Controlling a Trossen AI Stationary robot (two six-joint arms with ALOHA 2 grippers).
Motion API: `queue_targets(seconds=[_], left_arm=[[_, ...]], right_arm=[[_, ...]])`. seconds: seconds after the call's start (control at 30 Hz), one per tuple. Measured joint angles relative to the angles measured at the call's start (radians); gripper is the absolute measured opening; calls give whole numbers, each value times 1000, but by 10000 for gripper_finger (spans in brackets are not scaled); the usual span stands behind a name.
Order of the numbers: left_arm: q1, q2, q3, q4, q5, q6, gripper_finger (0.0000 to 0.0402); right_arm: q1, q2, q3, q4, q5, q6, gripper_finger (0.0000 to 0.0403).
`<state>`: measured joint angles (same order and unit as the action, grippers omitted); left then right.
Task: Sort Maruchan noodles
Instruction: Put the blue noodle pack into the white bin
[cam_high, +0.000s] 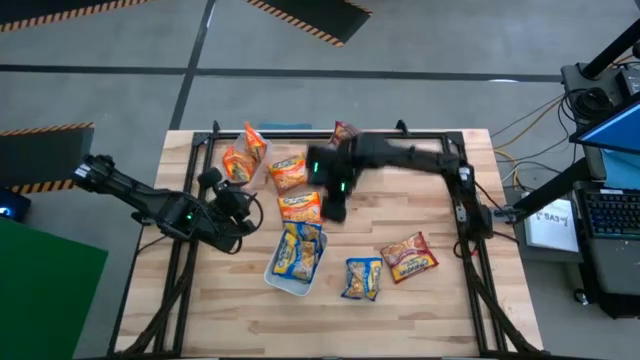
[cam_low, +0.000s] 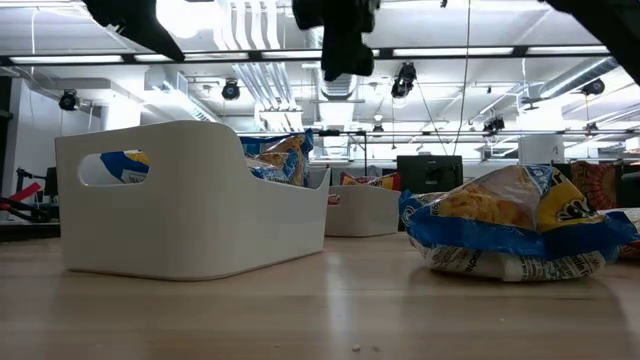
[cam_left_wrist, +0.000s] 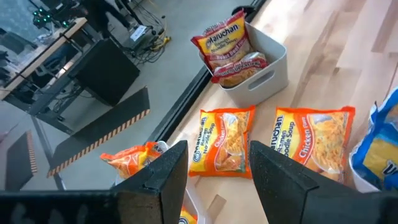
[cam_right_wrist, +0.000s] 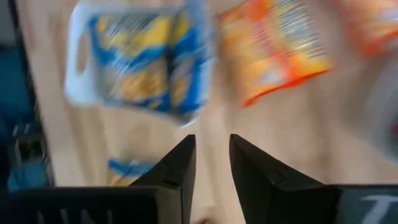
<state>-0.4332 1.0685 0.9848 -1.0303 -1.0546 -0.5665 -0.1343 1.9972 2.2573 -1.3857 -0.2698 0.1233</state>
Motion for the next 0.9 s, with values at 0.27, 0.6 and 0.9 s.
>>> queue_targets(seconds=[0.27, 0.6, 0.9], left_arm=[[0, 34, 1, 17, 48, 27, 155], [-1, 35, 2, 108, 46, 111, 155], [-1, 35, 2, 117, 46, 117, 155]], right_arm=[[266, 0, -144, 41, 19, 82, 58], [437, -157, -460, 300, 171, 141, 57], [447, -388, -892, 634, 221, 257, 57]])
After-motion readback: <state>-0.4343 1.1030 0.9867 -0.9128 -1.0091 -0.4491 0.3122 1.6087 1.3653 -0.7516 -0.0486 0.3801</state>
